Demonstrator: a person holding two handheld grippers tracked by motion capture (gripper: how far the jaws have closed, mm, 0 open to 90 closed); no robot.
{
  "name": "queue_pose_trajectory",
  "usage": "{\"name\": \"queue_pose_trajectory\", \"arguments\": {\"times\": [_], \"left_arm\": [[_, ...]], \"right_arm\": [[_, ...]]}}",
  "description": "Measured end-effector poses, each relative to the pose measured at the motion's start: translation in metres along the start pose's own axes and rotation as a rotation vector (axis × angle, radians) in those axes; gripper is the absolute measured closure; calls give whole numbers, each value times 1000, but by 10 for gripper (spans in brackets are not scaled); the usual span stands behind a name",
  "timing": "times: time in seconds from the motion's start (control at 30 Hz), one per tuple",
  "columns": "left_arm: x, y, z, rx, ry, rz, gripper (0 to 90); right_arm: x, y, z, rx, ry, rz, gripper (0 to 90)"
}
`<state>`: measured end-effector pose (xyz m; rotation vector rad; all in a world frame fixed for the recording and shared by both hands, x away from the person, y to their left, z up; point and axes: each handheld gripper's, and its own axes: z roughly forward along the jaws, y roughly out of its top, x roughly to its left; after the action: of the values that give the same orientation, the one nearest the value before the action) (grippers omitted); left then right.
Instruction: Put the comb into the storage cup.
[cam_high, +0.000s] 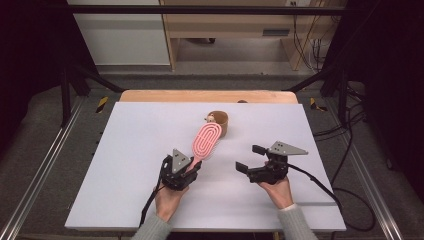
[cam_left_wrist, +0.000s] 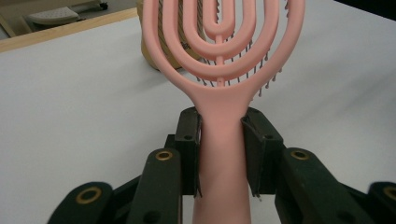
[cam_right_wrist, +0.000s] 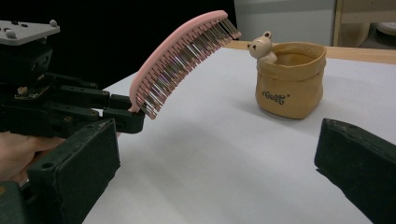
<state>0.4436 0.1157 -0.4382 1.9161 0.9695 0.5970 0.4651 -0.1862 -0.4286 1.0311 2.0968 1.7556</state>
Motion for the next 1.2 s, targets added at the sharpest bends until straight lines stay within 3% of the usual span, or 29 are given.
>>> {"name": "queue_pose_trajectory", "arguments": {"times": [0.67, 1.2], "left_arm": [[-12, -1, 7, -15, -24, -18, 694], [-22, -2, 11, -11, -15, 10, 694]], "right_arm": [[3, 2, 8, 4, -6, 43, 5], [13, 8, 20, 15, 1, 45, 6]]}}
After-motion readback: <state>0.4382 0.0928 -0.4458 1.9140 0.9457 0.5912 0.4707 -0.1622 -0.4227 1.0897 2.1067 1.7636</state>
